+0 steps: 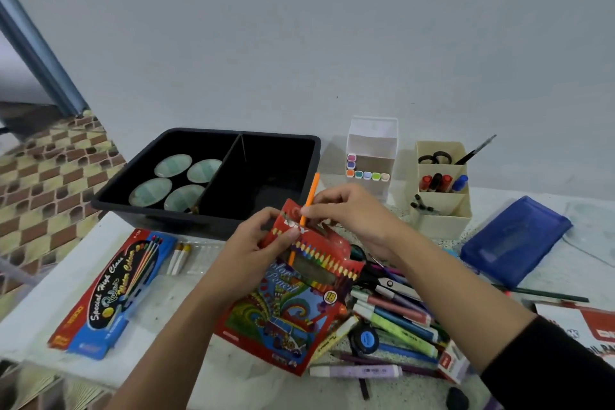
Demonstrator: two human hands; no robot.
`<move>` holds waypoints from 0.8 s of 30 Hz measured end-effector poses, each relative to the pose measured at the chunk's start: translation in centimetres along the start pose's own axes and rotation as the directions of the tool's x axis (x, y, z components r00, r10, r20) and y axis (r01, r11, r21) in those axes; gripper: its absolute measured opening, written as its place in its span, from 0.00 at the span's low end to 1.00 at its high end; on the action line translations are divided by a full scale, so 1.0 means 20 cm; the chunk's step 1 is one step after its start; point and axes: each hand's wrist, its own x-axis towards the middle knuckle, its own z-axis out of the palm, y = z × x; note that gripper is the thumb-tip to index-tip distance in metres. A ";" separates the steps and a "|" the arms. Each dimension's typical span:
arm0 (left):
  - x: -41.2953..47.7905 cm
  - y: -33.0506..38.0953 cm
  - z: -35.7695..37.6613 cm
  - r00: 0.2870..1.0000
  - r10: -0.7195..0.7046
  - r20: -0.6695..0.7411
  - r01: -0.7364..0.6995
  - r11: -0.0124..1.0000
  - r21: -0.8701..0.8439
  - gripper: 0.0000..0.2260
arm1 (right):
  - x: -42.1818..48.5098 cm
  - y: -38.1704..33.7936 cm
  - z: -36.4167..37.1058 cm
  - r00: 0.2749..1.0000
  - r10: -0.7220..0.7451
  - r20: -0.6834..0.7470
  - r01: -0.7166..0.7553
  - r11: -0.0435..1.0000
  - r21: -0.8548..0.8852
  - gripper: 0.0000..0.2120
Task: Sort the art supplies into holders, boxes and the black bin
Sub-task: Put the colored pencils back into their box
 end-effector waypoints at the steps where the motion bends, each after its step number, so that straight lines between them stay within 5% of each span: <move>1: 0.00 0.00 0.00 1.000 -0.003 -0.013 0.003 1.000 -0.006 0.08 | 0.00 -0.01 -0.01 1.000 -0.002 -0.018 0.003 1.000 0.027 0.05; 5: 0.01 0.01 0.00 1.000 -0.016 -0.013 0.016 1.000 0.001 0.09 | 0.01 -0.05 -0.03 1.000 -0.012 -0.006 0.013 0.988 0.153 0.14; 9: 0.01 0.03 0.04 1.000 -0.007 -0.003 0.007 1.000 0.003 0.07 | 0.02 -0.10 -0.01 0.999 -0.028 0.025 0.019 0.956 0.293 0.10; 12: 0.01 0.03 0.06 1.000 -0.010 0.008 0.010 1.000 -0.016 0.06 | 0.04 -0.10 0.01 0.998 -0.018 0.062 0.004 0.975 0.223 0.04; 17: 0.02 0.02 0.04 1.000 -0.012 -0.017 0.012 1.000 0.003 0.08 | 0.07 -0.06 -0.01 0.965 -0.134 -0.227 0.187 0.954 0.234 0.05; 20: 0.04 0.03 0.04 0.999 0.037 -0.029 -0.035 0.997 0.076 0.07 | 0.08 -0.04 0.02 0.946 -0.201 -0.256 0.274 0.914 0.298 0.07; 24: 0.05 0.04 0.02 0.994 0.090 -0.062 -0.083 0.992 0.097 0.05 | 0.09 -0.03 0.06 0.912 -0.325 -0.250 0.338 0.941 0.010 0.05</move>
